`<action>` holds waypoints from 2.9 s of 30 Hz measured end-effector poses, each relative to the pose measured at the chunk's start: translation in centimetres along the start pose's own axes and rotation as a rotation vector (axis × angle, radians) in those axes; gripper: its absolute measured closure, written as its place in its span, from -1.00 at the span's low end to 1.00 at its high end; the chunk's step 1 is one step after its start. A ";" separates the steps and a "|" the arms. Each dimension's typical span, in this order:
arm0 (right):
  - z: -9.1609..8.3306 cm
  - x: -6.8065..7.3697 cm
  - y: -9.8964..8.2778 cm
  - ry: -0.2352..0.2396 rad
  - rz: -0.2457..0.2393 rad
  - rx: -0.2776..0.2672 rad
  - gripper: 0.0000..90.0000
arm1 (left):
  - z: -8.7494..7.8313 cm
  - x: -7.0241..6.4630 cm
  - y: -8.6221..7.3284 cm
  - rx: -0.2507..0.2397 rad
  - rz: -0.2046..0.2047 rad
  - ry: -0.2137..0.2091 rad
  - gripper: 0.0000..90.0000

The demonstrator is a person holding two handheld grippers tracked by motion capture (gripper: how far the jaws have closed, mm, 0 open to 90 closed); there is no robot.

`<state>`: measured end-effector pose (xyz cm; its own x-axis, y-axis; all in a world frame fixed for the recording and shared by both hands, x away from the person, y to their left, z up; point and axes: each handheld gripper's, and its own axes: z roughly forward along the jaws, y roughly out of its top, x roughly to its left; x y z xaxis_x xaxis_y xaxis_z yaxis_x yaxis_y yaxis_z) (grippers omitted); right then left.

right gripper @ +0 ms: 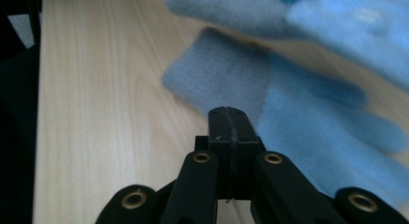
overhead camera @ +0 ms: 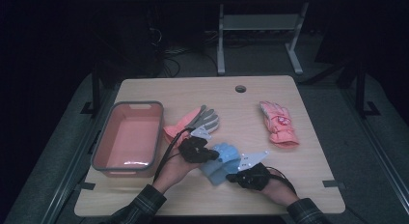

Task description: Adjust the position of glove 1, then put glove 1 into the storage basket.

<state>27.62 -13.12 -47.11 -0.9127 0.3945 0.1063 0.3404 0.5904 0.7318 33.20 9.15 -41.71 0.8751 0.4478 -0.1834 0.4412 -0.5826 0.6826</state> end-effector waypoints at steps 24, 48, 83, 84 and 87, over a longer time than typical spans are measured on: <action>-5.6 -6.1 -4.1 -0.308 0.192 -0.026 -0.18 | 2.5 -1.8 0.5 0.074 0.116 -0.055 0.93; -4.5 -6.5 -4.3 -0.316 0.203 -0.001 -0.53 | 2.9 -2.3 -0.4 0.101 0.086 -0.011 -0.23; -4.4 -6.3 -4.5 -0.310 0.199 -0.017 -0.60 | 5.3 -2.3 -1.2 0.135 0.126 0.139 0.04; -4.4 -6.3 -4.5 -0.309 0.200 -0.017 -0.60 | 5.2 -2.2 -1.1 0.134 0.128 0.139 0.10; -4.4 -6.3 -4.5 -0.310 0.198 -0.017 -0.60 | 5.0 -1.8 -1.1 0.134 0.128 0.143 0.34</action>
<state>30.83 -21.38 -48.13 -0.7169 0.6960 0.0400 0.4974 0.4705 0.7288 32.18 5.58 -45.69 0.8930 0.4501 0.0073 0.3587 -0.7213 0.5925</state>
